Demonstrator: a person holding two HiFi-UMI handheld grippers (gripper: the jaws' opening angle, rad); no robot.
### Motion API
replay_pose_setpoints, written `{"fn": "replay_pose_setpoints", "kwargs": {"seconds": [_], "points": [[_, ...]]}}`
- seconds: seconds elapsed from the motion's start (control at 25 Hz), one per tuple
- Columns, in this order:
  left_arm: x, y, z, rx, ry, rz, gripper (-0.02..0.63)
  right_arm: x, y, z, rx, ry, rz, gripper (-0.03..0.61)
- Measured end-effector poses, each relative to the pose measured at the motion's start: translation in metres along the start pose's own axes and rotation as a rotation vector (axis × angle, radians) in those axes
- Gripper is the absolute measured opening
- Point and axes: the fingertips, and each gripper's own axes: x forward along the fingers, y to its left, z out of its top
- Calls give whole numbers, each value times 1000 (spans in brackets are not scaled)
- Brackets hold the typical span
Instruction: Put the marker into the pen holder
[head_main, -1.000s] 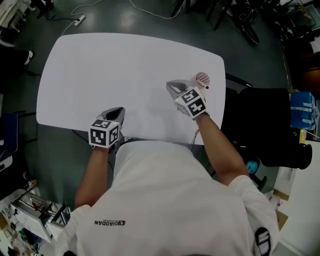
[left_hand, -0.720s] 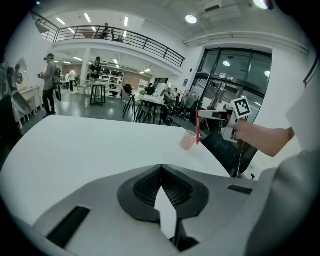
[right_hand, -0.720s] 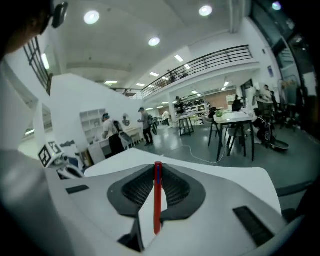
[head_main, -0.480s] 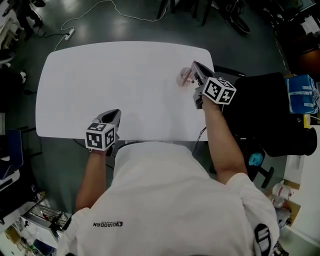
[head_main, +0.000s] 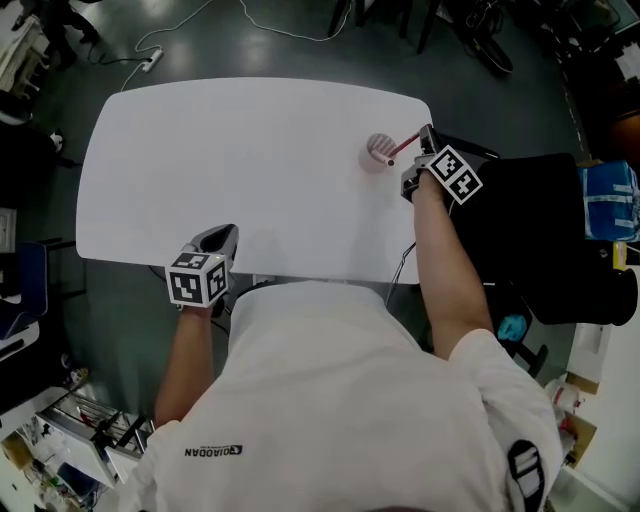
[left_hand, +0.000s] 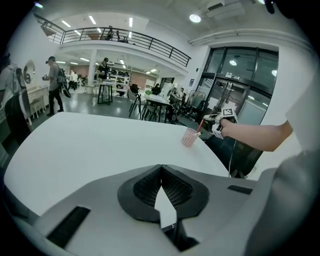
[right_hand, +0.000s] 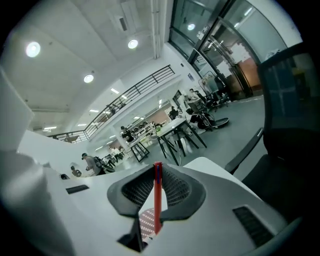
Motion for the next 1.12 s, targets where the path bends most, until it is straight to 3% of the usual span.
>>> {"fn": "replay_pose_setpoints", "kwargs": {"seconds": [0.16, 0.32, 0.44, 0.52, 0.68, 0.84, 1.0, 1.12], "points": [[-8, 3, -14, -25, 6, 18, 26, 6, -13, -25, 27, 51, -19, 66], [-11, 12, -24, -46, 12, 21, 26, 13, -6, -63, 83, 169, 23, 73], [-10, 18, -19, -39, 11, 5, 26, 10, 0, -80, 57, 231, 16, 140], [-7, 19, -12, -26, 7, -12, 26, 3, 2, -81, 26, 235, 9, 138], [-3, 22, -1, 11, 6, -54, 26, -20, 19, -82, -15, 214, 29, 113], [3, 24, 11, 60, 10, -110, 26, -55, 58, -91, -60, 192, 104, 26], [9, 23, 22, 123, 20, -185, 26, -99, 102, -121, -101, 209, 194, 20], [11, 18, 30, 176, 26, -246, 26, -132, 135, -149, -201, 240, 230, 18]]}}
